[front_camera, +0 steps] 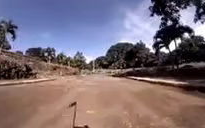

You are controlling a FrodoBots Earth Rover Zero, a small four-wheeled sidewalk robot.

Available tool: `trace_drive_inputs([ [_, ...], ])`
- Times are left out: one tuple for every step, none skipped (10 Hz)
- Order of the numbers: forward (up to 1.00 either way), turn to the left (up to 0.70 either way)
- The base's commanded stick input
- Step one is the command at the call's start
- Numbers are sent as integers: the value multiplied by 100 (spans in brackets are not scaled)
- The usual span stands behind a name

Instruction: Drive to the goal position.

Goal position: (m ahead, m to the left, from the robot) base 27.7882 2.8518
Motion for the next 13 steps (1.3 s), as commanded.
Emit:
trace_drive_inputs([
  [100,0],
  [100,0],
  [100,0],
  [100,0],
  [100,0],
  [100,0],
  [100,0],
  [100,0],
  [100,0],
  [100,0],
  [100,0],
  [100,0],
  [100,0],
])
